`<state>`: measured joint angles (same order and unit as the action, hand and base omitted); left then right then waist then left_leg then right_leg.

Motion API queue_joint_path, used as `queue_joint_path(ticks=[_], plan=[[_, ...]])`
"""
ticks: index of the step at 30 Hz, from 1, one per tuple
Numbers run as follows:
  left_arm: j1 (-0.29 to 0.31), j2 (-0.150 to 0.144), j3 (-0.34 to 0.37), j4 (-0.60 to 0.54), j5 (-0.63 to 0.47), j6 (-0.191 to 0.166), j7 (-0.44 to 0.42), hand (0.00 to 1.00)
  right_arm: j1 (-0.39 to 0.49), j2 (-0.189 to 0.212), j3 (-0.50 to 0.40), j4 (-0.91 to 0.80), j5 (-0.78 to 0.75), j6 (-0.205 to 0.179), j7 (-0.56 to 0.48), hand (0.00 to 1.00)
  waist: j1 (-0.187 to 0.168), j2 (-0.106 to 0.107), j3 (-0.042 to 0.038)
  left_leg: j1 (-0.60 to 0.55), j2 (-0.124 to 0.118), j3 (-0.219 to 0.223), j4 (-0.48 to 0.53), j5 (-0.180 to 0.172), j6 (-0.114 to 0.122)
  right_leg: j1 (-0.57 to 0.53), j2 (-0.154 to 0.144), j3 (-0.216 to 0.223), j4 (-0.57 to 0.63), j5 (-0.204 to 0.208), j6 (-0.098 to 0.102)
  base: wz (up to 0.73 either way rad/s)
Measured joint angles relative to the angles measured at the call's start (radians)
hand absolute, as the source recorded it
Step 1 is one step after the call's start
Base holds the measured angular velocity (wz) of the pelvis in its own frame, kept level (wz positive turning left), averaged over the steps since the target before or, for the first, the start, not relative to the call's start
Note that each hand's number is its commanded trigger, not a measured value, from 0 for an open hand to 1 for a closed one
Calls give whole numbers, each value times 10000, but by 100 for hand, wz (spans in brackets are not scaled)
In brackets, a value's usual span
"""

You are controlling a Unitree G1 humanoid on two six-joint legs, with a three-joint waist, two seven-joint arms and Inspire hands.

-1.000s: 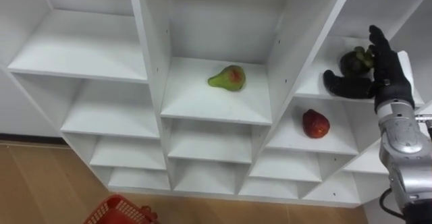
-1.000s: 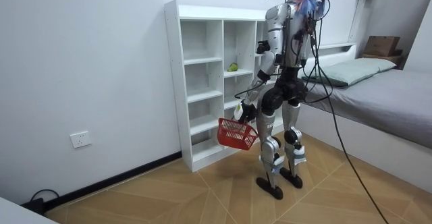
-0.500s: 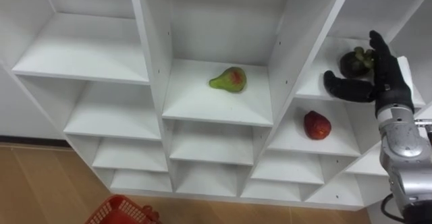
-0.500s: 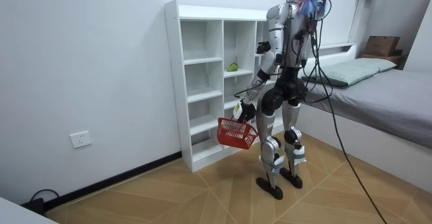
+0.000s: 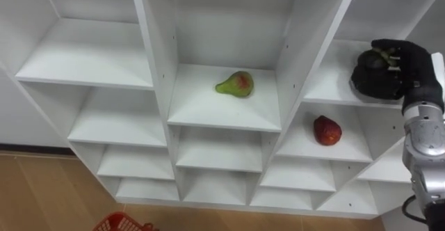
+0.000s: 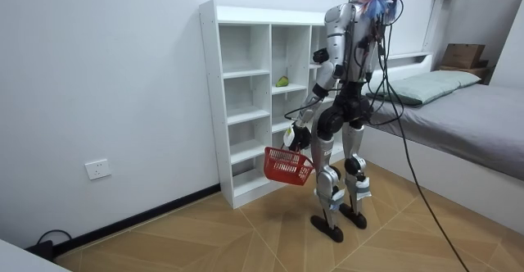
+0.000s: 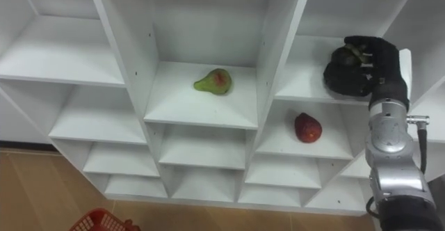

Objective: Collect fruits from the closet

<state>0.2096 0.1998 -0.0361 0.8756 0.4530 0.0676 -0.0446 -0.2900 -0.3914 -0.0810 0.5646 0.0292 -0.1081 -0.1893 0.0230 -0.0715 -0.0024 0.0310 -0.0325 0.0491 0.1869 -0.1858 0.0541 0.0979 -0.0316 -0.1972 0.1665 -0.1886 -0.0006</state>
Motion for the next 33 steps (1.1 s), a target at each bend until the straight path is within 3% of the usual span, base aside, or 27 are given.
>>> queue_joint_path(ticks=[11, 17, 27, 33], plan=[[-38, 25, -81, 8, -74, -1, 139, 100, -43, 18, 118, 187, -5, -23, 23, 100, 30, -88, 55, -37, -1, -29, 5, -3, -2, 0, 1, -6, 8, 0, 0, 0], [-49, 22, -81, 3, -71, -3, 137, 100, 155, 71, 200, -209, -30, 17, 122, 100, 26, -87, 40, -20, 0, -15, 17, -4, -3, -4, 1, -5, 15, 0, 0, 0], [-59, 20, -44, -13, -68, -34, 138, 100, 1293, 379, 202, -2054, -135, 136, 505, 100, 7, 67, -36, -5, 3, 37, 19, -4, -3, -12, 4, 63, 13, 0, 0, 0], [-47, 0, -72, 4, -84, -221, 390, 100, 2303, 555, 436, -3776, -443, 118, 529, 100, -91, 226, 43, 69, 3, 62, -10, -4, -2, 6, 17, 306, 21, 0, 0, -2]])
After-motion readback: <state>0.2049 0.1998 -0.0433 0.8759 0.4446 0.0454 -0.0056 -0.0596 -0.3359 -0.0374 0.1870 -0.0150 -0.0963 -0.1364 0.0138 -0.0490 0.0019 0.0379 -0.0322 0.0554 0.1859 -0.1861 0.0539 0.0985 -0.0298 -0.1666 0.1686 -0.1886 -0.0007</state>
